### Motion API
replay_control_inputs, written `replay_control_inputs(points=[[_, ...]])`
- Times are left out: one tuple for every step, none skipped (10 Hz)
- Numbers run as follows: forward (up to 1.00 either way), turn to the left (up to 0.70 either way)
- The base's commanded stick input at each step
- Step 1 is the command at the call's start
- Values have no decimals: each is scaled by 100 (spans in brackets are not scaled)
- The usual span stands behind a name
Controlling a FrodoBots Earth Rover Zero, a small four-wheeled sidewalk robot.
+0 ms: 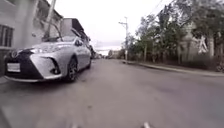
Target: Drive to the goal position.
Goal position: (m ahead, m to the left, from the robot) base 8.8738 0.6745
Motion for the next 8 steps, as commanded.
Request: replay_control_inputs(points=[[85, 0], [85, 0], [85, 0], [85, 0], [85, 0], [85, 0], [85, 0], [85, 0]])
